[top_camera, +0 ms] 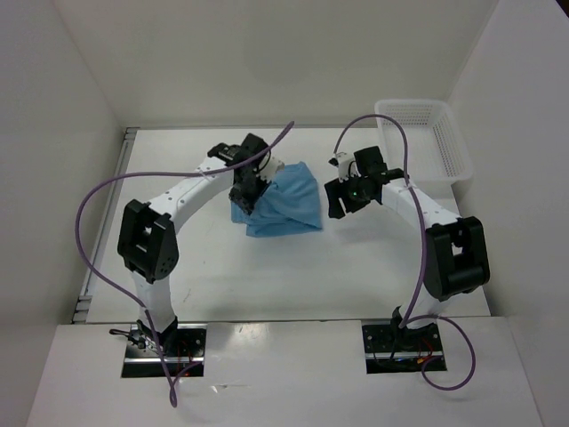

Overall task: Fold and stack the shorts
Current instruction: Fold the shorts

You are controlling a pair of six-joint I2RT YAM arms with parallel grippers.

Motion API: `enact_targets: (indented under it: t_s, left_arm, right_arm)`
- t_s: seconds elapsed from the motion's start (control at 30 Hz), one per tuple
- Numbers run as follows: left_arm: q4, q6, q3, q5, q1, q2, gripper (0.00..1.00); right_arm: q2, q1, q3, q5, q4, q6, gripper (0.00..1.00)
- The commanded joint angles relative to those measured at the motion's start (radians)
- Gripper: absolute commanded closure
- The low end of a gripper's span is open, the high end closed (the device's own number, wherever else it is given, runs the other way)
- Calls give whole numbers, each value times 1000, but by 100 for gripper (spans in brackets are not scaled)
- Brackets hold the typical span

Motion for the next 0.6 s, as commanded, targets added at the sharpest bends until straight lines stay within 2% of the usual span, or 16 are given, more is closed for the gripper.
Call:
enact_targets:
  t_s: [0.0, 0.2, 0.3, 0.33, 0.47, 0.5, 0.57]
  left_arm:
    - [16, 3, -173, -45, 6, 12, 100]
    - [131, 3, -263, -67, 41, 49, 100]
    - [156, 3, -263, -76, 63, 60, 95]
    - [156, 3, -263, -76, 63, 60, 87]
    - [135, 3, -272, -76, 83, 13, 76]
    - [124, 3, -284, -56, 83, -18, 65]
    - [74, 3, -284, 6, 95, -50, 57]
  right_arm:
    - [0, 30, -15, -1, 59, -25, 28]
    - [9, 58, -15, -1, 69, -34, 28]
    - [0, 68, -15, -1, 60, -45, 28]
    - [0, 77, -15, -1, 59, -45, 28]
    - [-11, 77, -24, 8, 59, -54, 27]
    - [-11, 77, -24, 29, 59, -27, 27]
    - [-11, 77, 11, 30, 75, -4, 26]
